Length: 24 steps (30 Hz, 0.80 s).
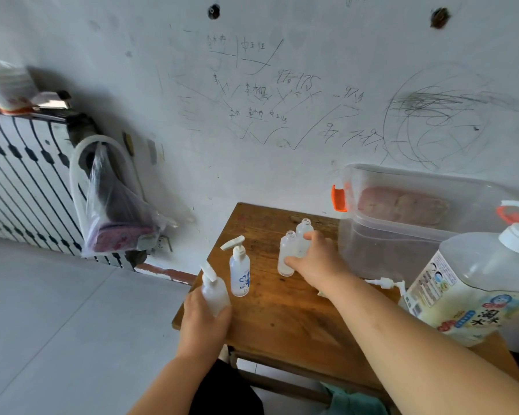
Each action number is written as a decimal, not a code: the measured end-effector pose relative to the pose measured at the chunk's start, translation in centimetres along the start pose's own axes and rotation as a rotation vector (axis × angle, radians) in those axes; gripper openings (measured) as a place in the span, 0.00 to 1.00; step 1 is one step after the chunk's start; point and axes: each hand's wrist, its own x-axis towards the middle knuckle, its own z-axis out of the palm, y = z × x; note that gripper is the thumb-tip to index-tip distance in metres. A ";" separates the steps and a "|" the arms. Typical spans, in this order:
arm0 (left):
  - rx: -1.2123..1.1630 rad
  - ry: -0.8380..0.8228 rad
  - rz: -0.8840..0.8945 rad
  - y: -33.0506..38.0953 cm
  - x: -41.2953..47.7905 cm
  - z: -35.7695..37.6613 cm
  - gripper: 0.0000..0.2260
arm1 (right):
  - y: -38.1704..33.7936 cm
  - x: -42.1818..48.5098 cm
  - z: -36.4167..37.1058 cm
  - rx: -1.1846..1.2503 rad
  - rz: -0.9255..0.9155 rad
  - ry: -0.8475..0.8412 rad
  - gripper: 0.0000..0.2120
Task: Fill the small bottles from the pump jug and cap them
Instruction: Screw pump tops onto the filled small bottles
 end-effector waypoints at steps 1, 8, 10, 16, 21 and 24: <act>0.007 0.019 -0.008 0.0 0.2 -0.1 0.29 | 0.0 0.1 0.2 0.009 0.027 -0.013 0.33; -0.013 0.015 -0.019 0.7 1.4 0.3 0.30 | 0.2 1.7 1.6 0.105 0.121 -0.039 0.31; -0.028 0.005 -0.010 0.7 1.2 0.5 0.33 | 0.2 2.2 2.1 0.128 0.125 -0.039 0.30; -0.017 0.105 0.059 1.2 0.2 -0.1 0.33 | 0.0 3.5 2.8 0.111 0.174 -0.020 0.27; -0.014 0.174 0.246 1.7 -0.6 -0.3 0.32 | -0.2 3.2 2.8 0.049 0.139 0.001 0.23; -0.003 0.229 0.334 1.7 -1.1 0.0 0.33 | 0.2 2.5 2.4 0.010 0.113 -0.024 0.23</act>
